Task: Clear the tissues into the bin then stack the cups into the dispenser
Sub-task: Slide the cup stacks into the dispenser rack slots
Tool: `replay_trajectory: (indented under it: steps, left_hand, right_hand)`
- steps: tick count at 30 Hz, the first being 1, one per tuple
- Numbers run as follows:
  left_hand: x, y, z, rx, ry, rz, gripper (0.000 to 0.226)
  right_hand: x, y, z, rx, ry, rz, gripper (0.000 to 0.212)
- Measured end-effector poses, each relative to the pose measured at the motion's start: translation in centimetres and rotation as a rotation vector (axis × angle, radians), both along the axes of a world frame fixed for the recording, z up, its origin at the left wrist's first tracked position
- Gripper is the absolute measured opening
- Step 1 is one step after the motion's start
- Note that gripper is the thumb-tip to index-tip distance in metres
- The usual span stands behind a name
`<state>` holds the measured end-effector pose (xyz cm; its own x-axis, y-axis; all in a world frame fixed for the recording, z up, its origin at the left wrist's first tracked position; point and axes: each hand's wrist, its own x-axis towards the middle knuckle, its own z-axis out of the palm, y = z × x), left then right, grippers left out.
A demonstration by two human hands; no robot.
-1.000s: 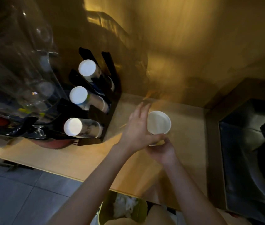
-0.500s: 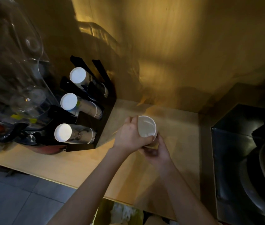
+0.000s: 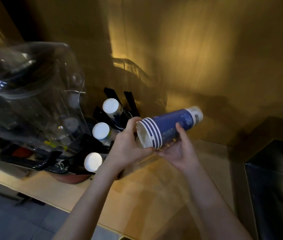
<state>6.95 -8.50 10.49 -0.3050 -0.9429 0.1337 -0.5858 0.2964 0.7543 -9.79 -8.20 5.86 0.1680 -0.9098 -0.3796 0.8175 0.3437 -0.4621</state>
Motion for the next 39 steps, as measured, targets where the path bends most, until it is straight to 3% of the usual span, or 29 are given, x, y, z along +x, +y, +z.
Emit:
replay_trajectory:
  steps: [3,5,12,17,20,24,28,39]
  left_hand:
    - [2.5,-1.1,0.8,-0.025,0.066,0.007,0.085]
    - [4.0,-1.8,1.1,-0.101,0.062,0.053,0.085]
    - [6.8,-5.7,1.7,-0.311,0.075,0.299,0.083]
    - [7.9,-9.2,1.3,-0.239,0.015,0.306,0.078]
    - [8.1,-10.5,0.9,-0.122,0.013,0.238,0.073]
    - [8.3,-11.1,-0.3,0.047,0.019,0.235,0.083]
    - [8.5,-11.1,-1.0,0.124,-0.107,0.196,0.094]
    - [8.9,-11.8,-0.6,0.163,-0.072,0.155,0.07]
  right_hand:
    - [1.7,-1.3,2.1,-0.147,0.074,-0.016,0.097]
    - [3.0,-2.3,3.3,-0.25,0.175,-0.065,0.096]
    - [8.4,-6.4,8.0,-0.473,0.524,-0.167,0.061]
    - [10.4,-10.2,9.0,-0.585,0.868,-0.193,0.061]
    - [11.0,-11.6,8.4,-0.571,1.086,-0.125,0.078]
    - [11.8,-12.5,7.0,-0.518,1.169,-0.079,0.088]
    - [12.0,-13.0,5.8,-0.488,1.207,-0.067,0.09]
    - [11.6,-13.4,4.0,-0.533,1.372,0.054,0.087]
